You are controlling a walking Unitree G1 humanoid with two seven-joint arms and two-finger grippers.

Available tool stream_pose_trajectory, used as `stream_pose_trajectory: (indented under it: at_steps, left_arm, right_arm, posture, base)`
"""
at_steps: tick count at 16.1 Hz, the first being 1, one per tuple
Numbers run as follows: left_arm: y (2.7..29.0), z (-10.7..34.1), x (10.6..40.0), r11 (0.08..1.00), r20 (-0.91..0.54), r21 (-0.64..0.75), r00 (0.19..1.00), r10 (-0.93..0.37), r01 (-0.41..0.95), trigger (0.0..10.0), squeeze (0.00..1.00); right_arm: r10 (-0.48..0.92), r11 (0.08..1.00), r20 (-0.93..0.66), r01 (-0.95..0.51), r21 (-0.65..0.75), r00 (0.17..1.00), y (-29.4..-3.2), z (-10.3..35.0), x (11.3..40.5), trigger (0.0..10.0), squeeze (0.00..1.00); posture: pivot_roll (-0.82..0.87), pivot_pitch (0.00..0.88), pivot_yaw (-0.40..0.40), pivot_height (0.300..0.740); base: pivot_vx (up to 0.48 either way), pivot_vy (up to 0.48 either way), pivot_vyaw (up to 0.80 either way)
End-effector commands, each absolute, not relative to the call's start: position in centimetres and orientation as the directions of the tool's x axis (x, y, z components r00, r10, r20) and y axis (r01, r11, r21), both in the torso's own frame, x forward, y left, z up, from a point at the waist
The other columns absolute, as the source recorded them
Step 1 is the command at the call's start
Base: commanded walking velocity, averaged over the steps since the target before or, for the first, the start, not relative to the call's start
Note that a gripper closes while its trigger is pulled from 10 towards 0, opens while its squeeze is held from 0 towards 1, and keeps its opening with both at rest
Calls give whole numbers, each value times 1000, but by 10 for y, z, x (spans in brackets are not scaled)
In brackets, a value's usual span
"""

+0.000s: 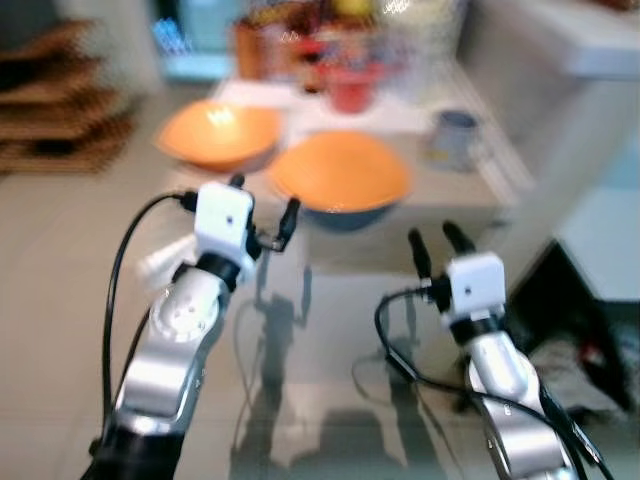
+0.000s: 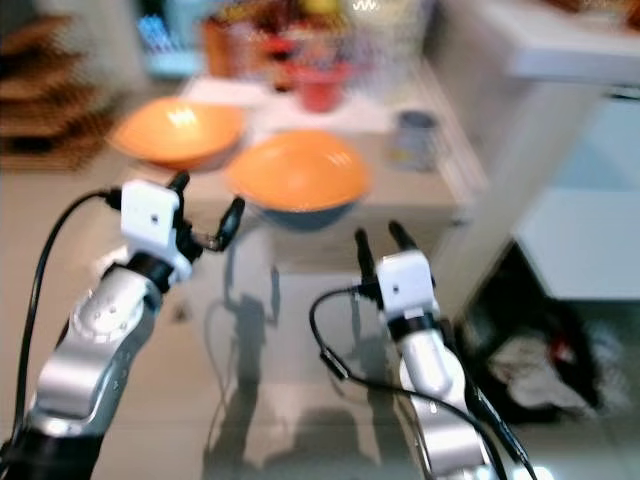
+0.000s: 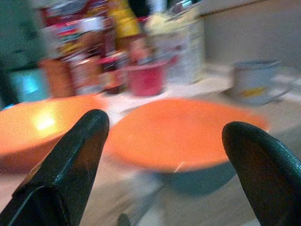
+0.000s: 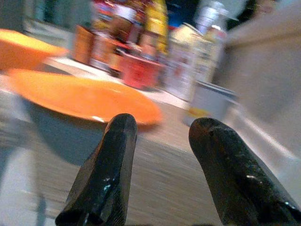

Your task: Setting the table

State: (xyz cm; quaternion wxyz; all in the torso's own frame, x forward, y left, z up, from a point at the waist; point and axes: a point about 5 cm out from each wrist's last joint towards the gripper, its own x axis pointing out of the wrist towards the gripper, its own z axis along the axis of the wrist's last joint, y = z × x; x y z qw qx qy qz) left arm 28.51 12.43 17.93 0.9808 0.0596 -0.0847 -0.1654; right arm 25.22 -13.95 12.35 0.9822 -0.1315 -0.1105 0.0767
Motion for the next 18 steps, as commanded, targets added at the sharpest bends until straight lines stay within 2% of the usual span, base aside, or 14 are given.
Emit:
stream_pose_trajectory:
  at_steps: [1, 5, 10, 14, 18]
  left_arm:
    - [116, 186, 283, 932, 180, 156, 919, -352, 327, 10000, 0]
    - [117, 191, 284, 937, 201, 155, 919, -340, 313, 10000, 0]
    - [122, 200, 293, 948, 218, 146, 925, -311, 284, 10000, 0]
    - [136, 204, 311, 949, 170, 150, 939, -300, 276, 10000, 0]
    - [133, 213, 315, 938, 189, 190, 926, -326, 292, 10000, 0]
  right_arm:
    - [166, 955, 199, -107, -277, 966, -146, 124, 252, 10000, 0]
    - [173, 953, 199, -113, -281, 964, -145, 124, 253, 10000, 0]
    - [171, 953, 202, -110, -282, 964, -146, 124, 253, 10000, 0]
    - [167, 957, 205, -109, -271, 964, -144, 124, 253, 10000, 0]
    - [163, 958, 207, -104, -267, 965, -144, 124, 252, 10000, 0]
  posture:
    - [44, 0, -23, 740]
    - [44, 0, -24, 740]
    - [41, 0, -21, 740]
    - [43, 1, -17, 740]
    - [38, 3, -8, 740]
  base:
    - [416, 0, 0]
    - [401, 61, 0]
    - [0, 0, 0]
    - [0, 0, 0]
    - [0, 427, 0]
